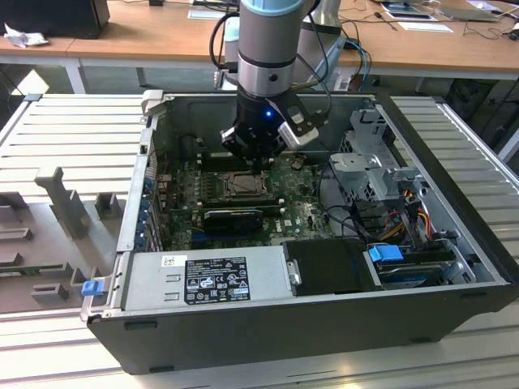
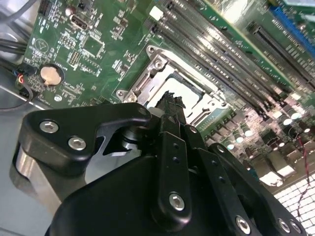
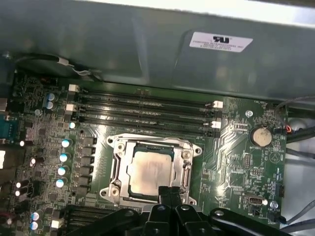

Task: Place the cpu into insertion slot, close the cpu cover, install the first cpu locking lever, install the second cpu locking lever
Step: 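Install the second cpu locking lever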

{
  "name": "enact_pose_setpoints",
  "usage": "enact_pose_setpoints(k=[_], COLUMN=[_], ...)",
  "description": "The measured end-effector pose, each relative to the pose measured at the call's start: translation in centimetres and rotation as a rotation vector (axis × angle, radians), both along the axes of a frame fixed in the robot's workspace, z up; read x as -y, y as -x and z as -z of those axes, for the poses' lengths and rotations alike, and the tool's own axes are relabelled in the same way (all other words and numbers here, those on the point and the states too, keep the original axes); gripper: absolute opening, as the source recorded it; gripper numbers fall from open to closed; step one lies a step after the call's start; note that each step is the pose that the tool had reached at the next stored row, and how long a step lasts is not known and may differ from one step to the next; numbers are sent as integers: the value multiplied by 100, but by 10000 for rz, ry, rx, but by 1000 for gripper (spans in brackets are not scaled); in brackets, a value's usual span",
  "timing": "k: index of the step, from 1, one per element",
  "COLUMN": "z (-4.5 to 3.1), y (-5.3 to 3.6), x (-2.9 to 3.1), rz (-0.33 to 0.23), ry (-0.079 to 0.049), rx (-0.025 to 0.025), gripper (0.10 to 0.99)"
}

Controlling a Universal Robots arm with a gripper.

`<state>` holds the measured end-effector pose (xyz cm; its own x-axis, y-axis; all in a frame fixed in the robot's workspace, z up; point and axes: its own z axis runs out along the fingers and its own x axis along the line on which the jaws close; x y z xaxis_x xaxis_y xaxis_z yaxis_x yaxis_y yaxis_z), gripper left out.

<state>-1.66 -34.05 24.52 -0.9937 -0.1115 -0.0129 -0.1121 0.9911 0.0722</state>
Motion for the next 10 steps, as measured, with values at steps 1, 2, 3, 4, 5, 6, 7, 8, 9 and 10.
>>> enact_pose_setpoints(k=[1,2,3,4,5,6,7,8,9,10], z=[0,0,0,0,0,0,0,1,1,3], y=[0,0,0,0,0,0,0,0,0,0], x=[20,33,49,64,87,108,125,144,154,164], rz=[0,0,0,0,0,0,0,-1,-1,0], ry=[0,0,0,0,0,-1,0,0,0,0], rx=[0,0,-1,0,0,0,0,0,-1,0], gripper=[106,106,106,106,106,106,106,106,106,106])
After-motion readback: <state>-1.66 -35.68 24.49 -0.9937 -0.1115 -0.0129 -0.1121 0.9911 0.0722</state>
